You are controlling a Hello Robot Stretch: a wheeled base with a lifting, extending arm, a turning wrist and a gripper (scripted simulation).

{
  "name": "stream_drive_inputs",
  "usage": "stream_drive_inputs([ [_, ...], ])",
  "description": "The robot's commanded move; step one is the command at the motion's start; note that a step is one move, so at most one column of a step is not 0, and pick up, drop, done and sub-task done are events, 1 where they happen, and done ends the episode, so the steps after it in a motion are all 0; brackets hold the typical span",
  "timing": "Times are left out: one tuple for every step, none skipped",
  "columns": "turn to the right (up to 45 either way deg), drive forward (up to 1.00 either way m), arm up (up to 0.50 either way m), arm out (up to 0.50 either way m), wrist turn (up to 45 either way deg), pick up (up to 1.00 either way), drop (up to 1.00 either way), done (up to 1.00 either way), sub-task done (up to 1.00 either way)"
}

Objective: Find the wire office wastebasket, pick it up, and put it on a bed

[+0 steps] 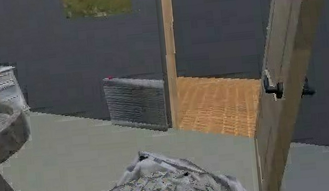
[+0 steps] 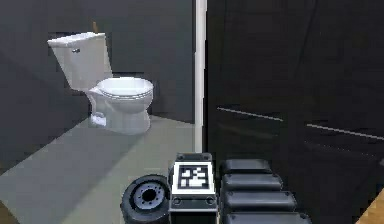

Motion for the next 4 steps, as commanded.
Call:
stream_drive_inputs([
  [0.0,0.55,0.00,0.00,0.0,0.00,0.00,0.00,0.00],
  [-21.0,0.00,0.00,0.00,0.0,0.00,0.00,0.00,0.00],
  [0.0,1.00,0.00,0.00,0.0,0.00,0.00,0.00,0.00],
  [-3.0,0.00,0.00,0.00,0.0,0.00,0.00,0.00,0.00],
])
